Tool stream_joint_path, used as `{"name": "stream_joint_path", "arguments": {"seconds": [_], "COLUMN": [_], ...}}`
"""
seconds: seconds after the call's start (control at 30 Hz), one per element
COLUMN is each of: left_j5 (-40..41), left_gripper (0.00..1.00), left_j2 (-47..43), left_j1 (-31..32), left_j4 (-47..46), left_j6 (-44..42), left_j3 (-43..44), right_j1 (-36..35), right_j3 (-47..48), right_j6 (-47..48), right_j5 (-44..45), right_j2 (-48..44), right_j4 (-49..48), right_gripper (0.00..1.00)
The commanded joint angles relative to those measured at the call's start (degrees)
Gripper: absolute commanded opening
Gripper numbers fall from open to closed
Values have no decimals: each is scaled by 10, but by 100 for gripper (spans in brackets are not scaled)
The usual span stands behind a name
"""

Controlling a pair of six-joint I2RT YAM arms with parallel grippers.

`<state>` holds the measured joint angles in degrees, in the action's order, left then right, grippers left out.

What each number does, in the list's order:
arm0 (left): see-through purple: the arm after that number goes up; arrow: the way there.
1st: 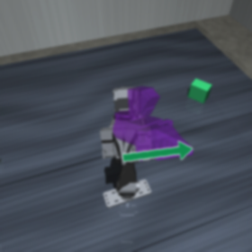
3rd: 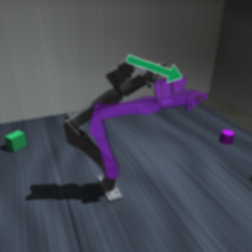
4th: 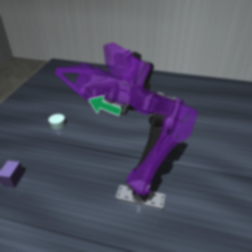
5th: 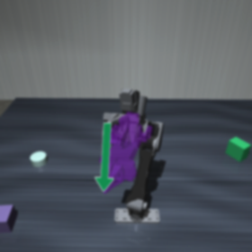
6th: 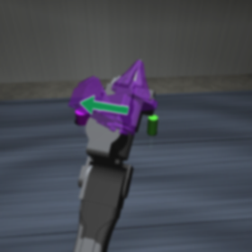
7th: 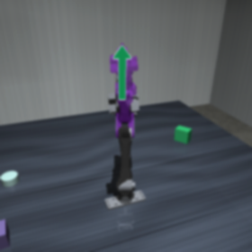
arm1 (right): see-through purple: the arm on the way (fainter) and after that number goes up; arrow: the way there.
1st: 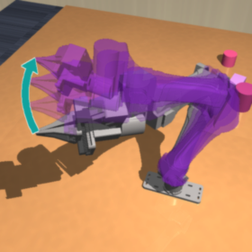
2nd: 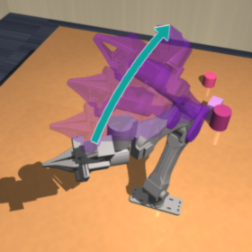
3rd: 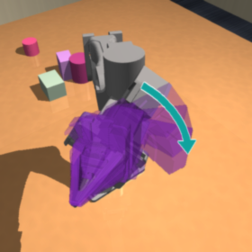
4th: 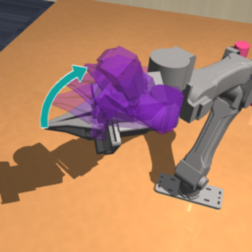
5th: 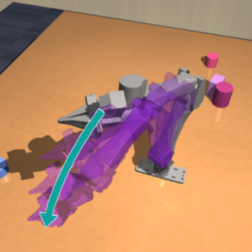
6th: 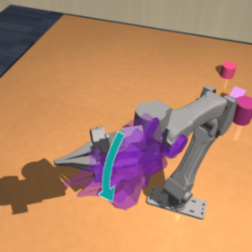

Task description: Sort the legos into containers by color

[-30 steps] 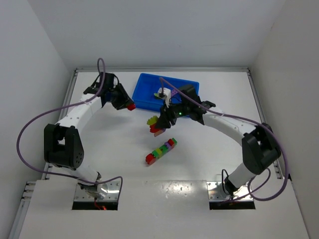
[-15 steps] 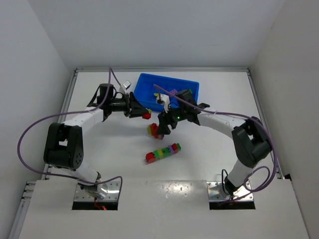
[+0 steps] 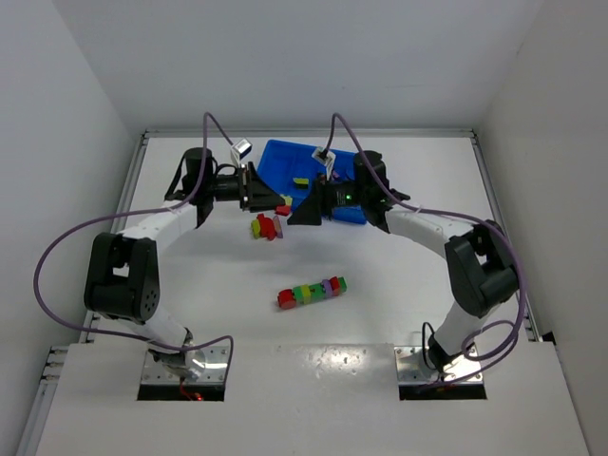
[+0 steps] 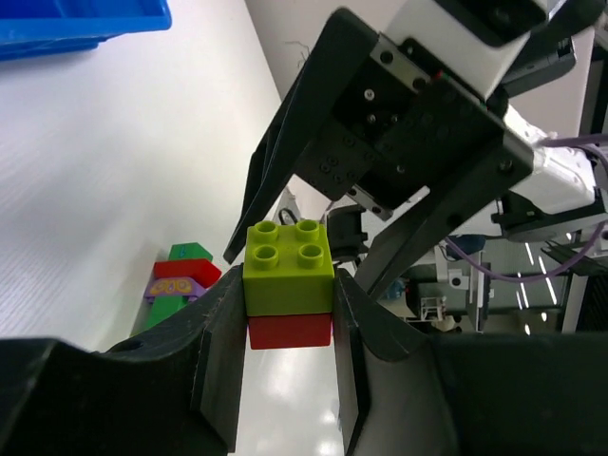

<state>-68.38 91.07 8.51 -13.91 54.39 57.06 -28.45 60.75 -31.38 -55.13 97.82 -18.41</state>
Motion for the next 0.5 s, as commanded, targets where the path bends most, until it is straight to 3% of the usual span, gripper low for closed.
{"name": "stream_joint_path", "arguments": {"seconds": [0.0,0.47], "left_j5": [-21,-32], "left_gripper": [0,0], "left_j2": [3,8], "left_j1": [-2,9], "left_j4": [-48,-72], "left_j6": [21,39], "left_j3": [21,26], "right_j1": [8,8], "right_j3": [3,59], "right_j6": [-112,-175], "right_j5": [-29,-18], "right_j2": [10,75], "right_j4": [-122,-171], "right_gripper": [66,62]}}
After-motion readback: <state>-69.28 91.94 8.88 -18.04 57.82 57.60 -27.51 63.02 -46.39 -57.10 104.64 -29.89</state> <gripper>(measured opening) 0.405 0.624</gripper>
